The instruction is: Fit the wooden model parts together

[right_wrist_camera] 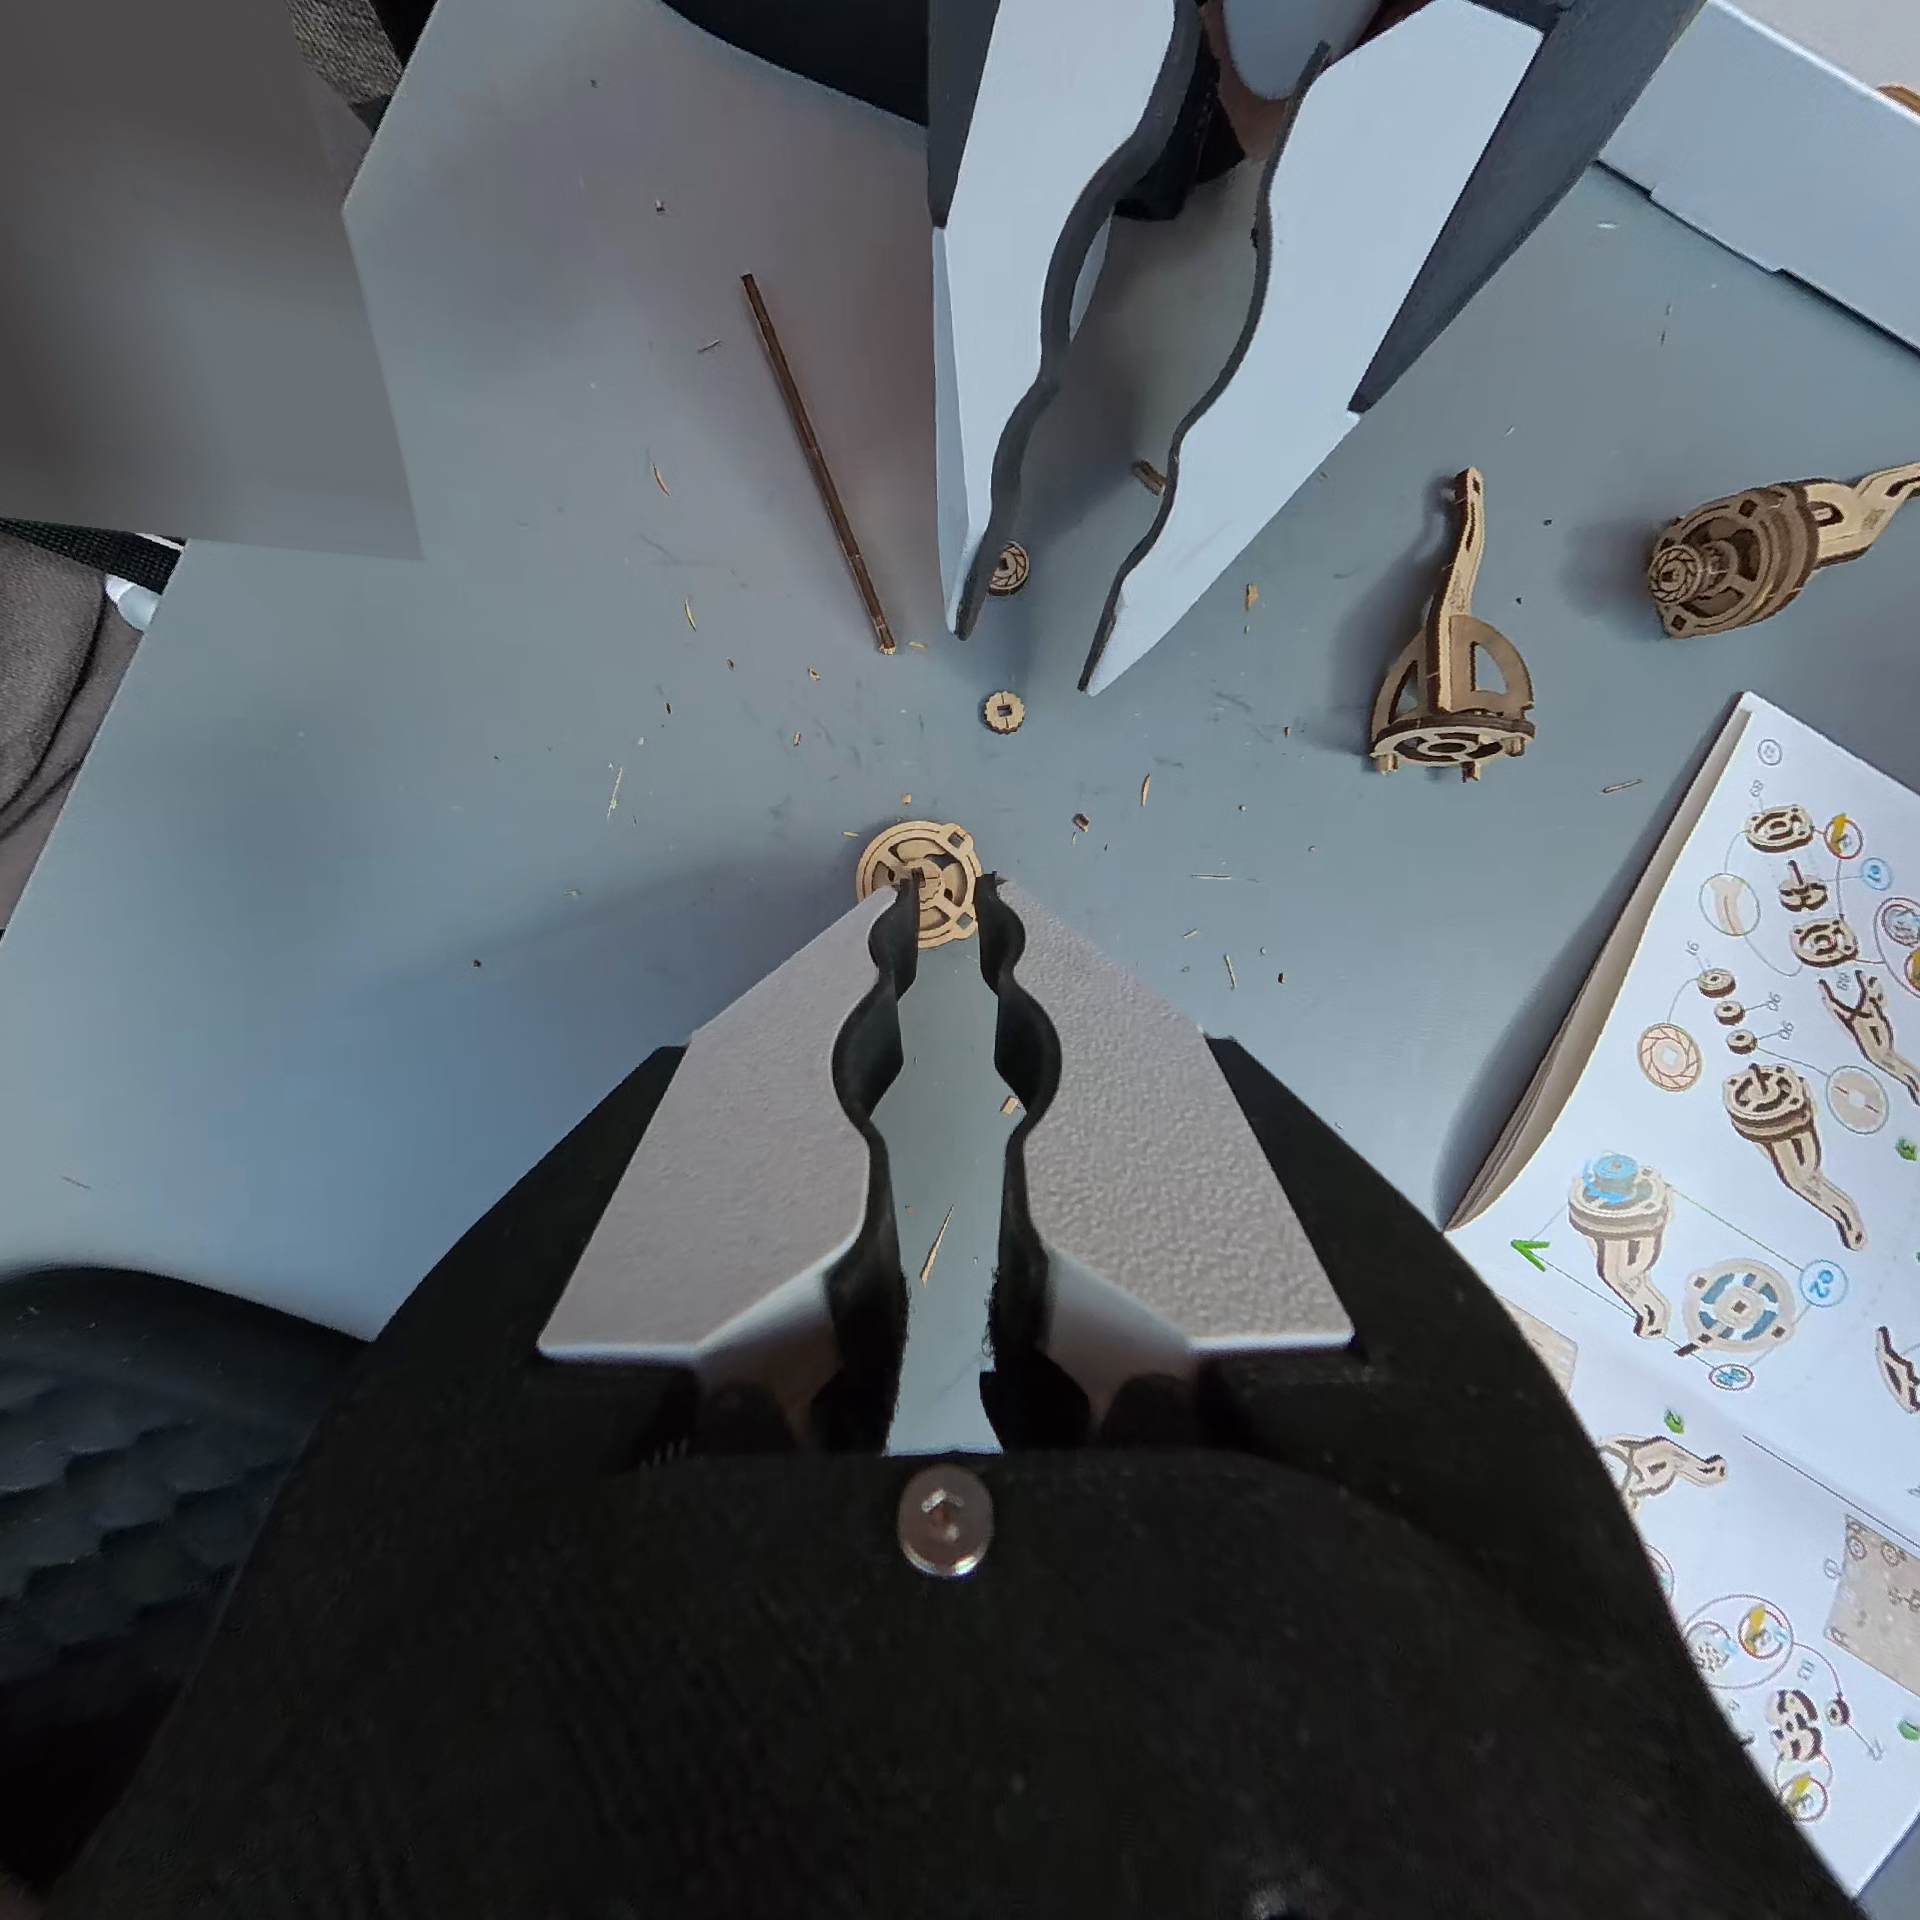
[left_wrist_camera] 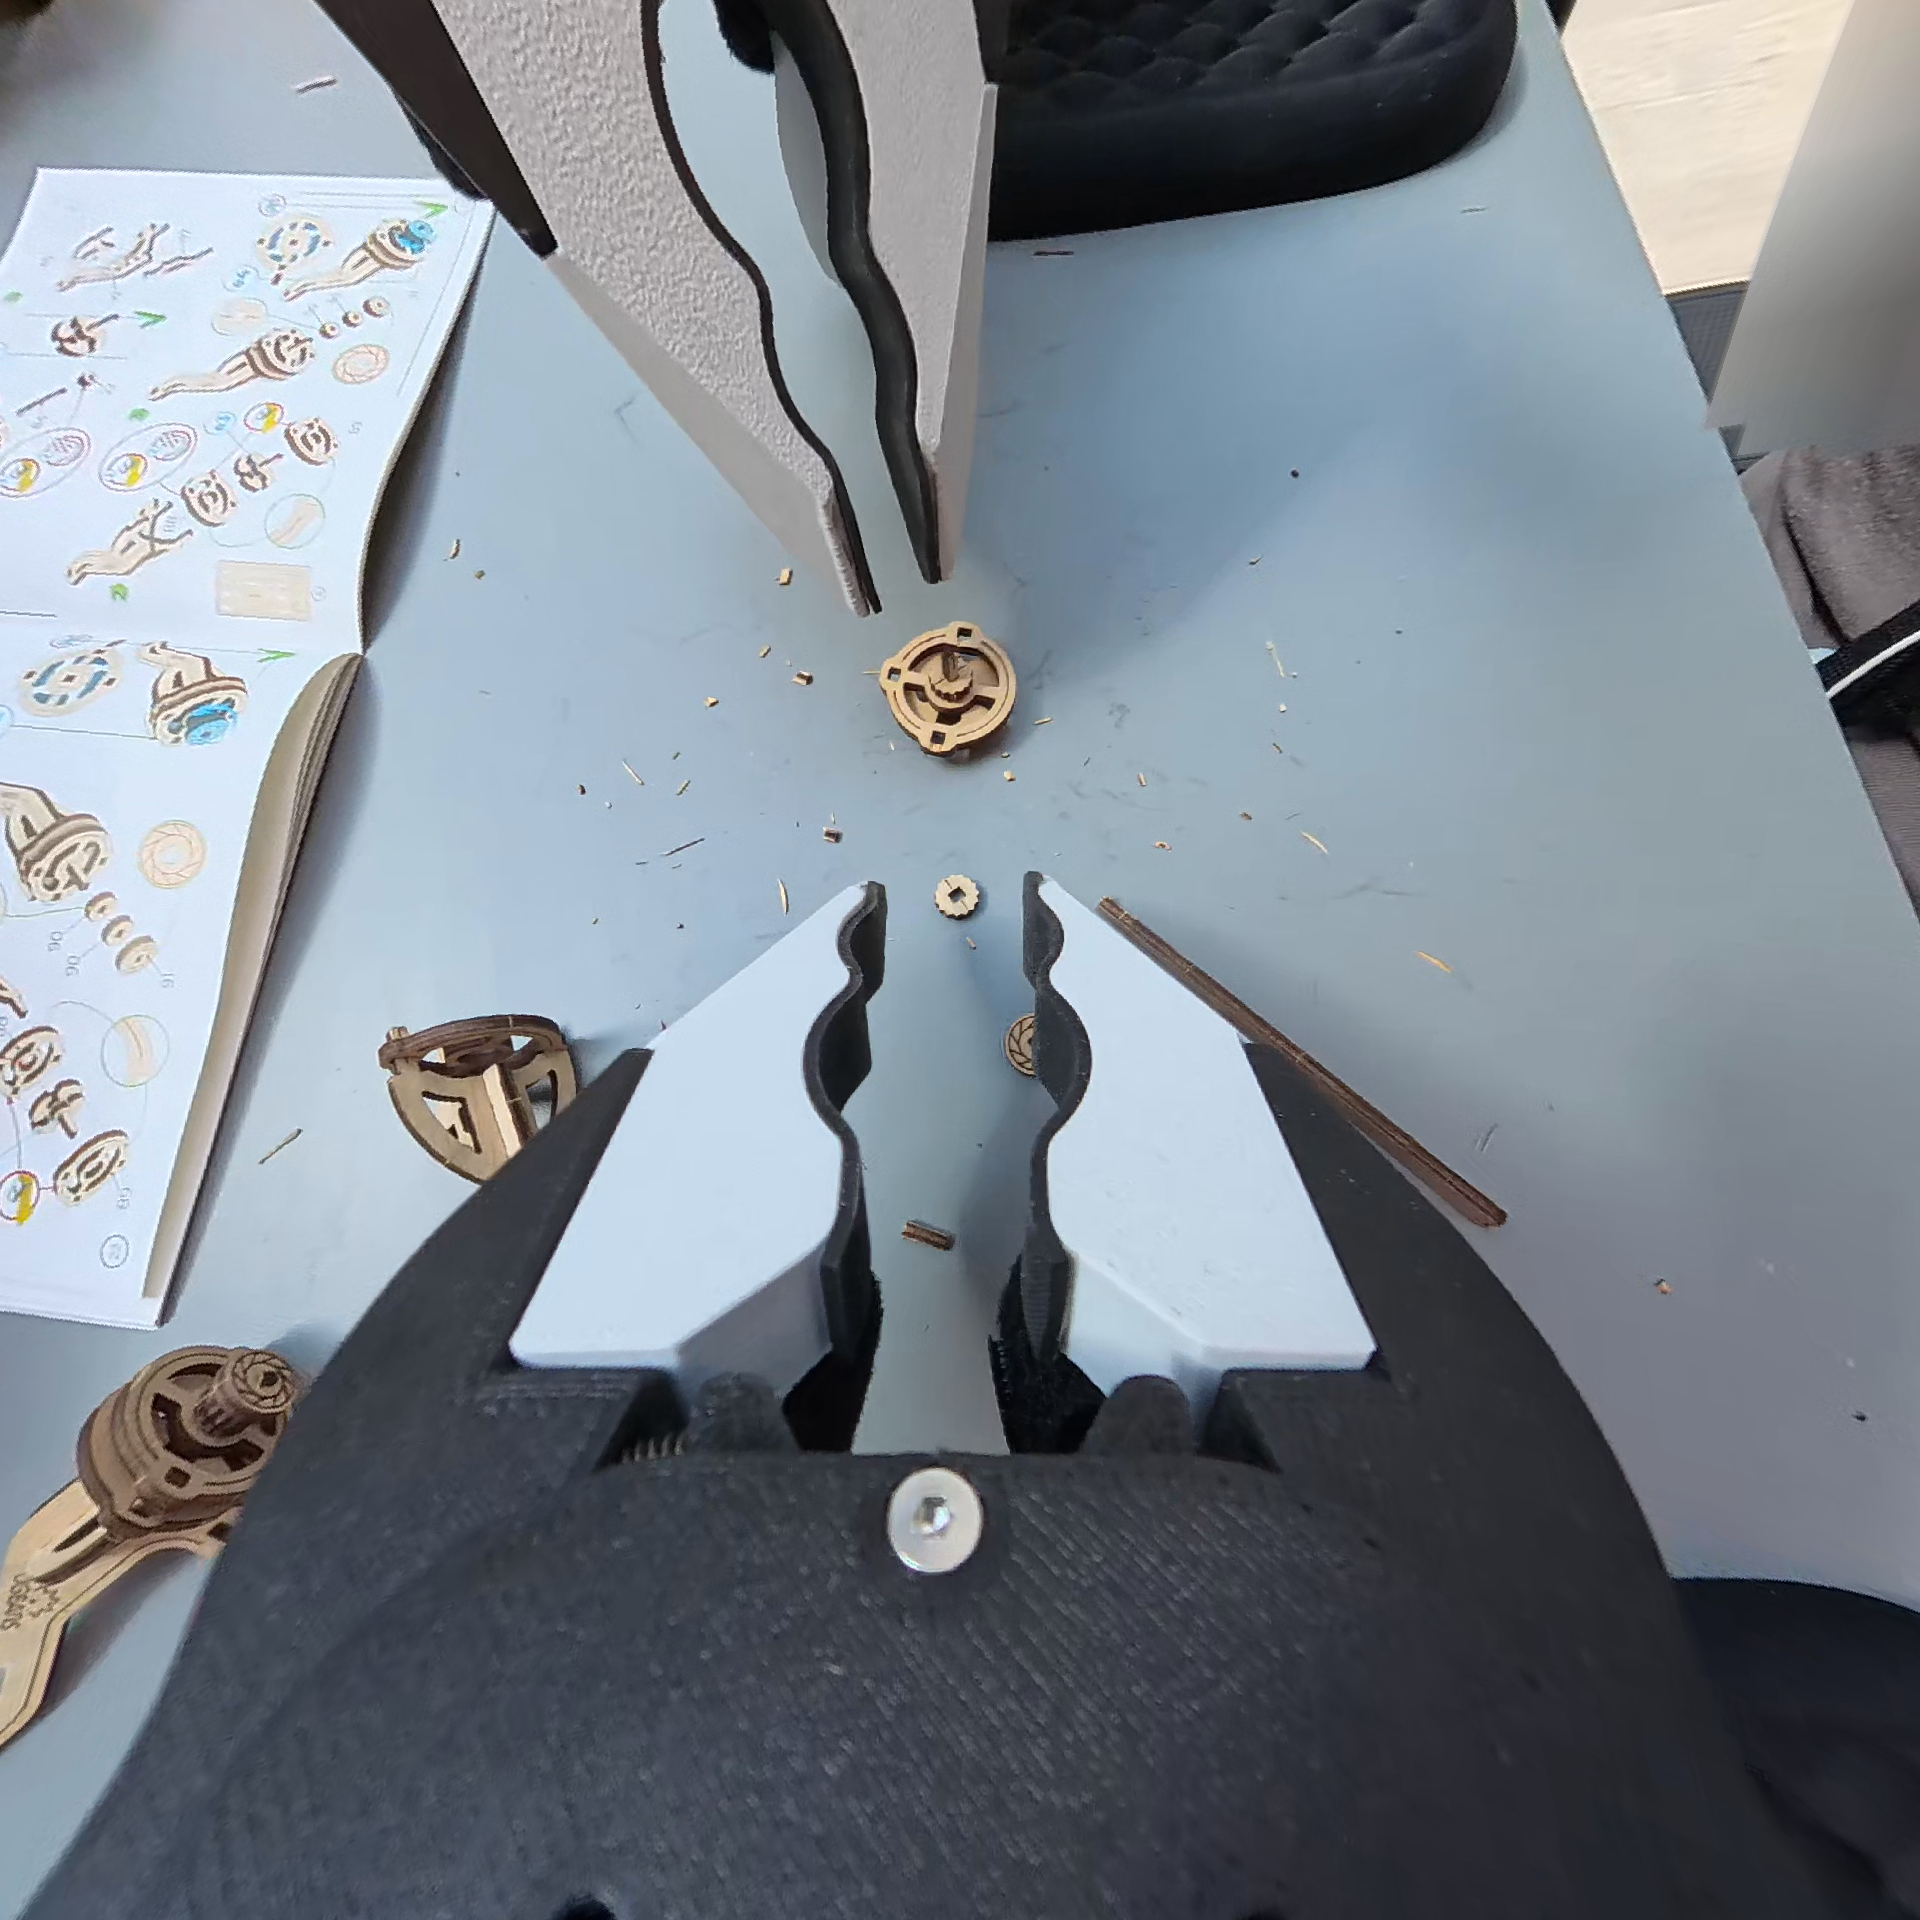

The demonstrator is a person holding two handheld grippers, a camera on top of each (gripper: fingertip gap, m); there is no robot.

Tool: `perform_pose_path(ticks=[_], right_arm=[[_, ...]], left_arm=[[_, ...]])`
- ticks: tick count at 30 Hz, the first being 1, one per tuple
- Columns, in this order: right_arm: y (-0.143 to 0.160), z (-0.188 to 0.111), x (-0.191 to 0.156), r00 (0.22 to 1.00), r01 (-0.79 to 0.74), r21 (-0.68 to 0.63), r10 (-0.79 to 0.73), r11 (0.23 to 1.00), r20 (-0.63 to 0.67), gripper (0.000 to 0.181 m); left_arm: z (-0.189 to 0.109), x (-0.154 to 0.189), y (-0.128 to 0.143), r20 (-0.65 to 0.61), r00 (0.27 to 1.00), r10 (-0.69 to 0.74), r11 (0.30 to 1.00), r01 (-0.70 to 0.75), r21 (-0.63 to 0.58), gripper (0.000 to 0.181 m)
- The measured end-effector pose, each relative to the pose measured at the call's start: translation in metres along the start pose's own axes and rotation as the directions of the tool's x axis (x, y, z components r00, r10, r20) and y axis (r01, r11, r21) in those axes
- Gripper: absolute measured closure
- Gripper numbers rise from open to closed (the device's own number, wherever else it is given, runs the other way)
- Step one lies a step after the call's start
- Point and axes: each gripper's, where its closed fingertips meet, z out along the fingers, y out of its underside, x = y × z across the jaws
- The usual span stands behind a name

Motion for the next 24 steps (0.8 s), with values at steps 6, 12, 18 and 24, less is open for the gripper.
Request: perform_pose_path(ticks=[6,12,18,24], right_arm=[[-0.002,-0.004,0.001,1.000,0.000,0.007,0.000,1.000,-0.006,0.172],[0.005,-0.008,0.005,1.000,-0.028,0.008,0.028,1.000,-0.008,0.172],[0.018,-0.010,-0.003,0.996,-0.088,0.034,0.088,0.996,0.002,0.172],[0.027,-0.013,-0.008,0.991,-0.118,0.128,0.125,0.985,-0.053,0.172]], left_arm=[[0.014,0.000,0.010,0.008,1.000,0.019,0.998,-0.019,-0.063,0.161],[0.017,0.000,0.008,0.009,1.000,0.025,0.998,-0.025,-0.064,0.171],[0.014,0.000,0.004,0.029,0.998,0.047,0.997,-0.045,-0.057,0.174],[0.006,0.008,-0.046,0.061,0.988,0.140,0.984,-0.146,0.099,0.175]])
